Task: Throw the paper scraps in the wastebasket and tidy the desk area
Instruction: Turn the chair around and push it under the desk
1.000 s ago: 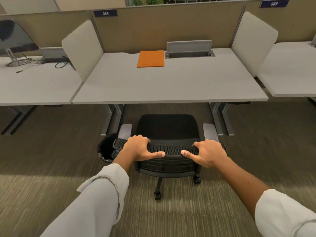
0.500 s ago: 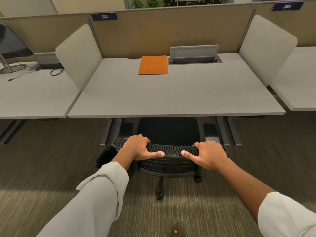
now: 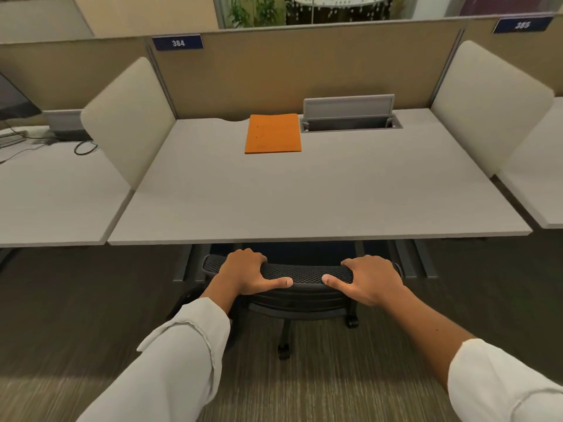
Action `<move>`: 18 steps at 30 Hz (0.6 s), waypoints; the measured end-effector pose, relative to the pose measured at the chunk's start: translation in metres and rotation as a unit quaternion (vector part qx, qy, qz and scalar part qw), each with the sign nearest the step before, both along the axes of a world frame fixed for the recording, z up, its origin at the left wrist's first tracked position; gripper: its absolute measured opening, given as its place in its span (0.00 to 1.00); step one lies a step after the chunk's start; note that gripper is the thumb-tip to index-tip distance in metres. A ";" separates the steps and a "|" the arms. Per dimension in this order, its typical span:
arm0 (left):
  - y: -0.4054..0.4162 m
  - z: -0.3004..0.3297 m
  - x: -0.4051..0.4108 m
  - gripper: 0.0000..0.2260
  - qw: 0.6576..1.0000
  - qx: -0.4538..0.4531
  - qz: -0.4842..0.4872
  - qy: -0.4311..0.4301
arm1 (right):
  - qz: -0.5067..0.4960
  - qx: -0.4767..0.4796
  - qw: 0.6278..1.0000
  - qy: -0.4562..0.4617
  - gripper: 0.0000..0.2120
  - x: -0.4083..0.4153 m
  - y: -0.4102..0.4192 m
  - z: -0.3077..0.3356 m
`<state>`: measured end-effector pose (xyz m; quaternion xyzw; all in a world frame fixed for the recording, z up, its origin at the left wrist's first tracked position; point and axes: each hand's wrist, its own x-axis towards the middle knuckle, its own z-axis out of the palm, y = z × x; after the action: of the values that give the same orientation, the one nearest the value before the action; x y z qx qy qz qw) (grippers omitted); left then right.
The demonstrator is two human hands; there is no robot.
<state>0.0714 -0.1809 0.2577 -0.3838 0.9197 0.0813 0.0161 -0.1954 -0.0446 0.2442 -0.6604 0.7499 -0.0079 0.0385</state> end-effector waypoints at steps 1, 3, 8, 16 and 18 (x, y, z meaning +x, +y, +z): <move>-0.007 -0.001 -0.002 0.43 1.000 -0.001 -0.001 0.002 | 0.001 -0.002 1.000 0.000 0.50 -0.002 -0.007 0.000; -0.021 -0.003 -0.005 0.44 1.000 -0.005 0.000 0.002 | 0.003 -0.010 1.000 0.004 0.51 -0.006 -0.019 -0.001; -0.049 -0.006 -0.011 0.46 0.999 0.025 0.006 -0.021 | -0.003 -0.011 1.000 0.007 0.51 -0.011 -0.043 -0.004; -0.078 -0.010 -0.018 0.43 0.999 0.032 0.015 -0.008 | 0.009 -0.016 1.000 0.003 0.41 -0.022 -0.073 -0.002; -0.077 -0.012 -0.020 0.43 0.999 0.039 0.011 -0.006 | 0.017 -0.018 1.000 -0.002 0.38 -0.025 -0.076 -0.003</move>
<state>0.0516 -0.2575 0.2457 -0.3935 0.9114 0.1151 0.0362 -0.2205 -0.1206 0.2412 -0.6737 0.7381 -0.0217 0.0284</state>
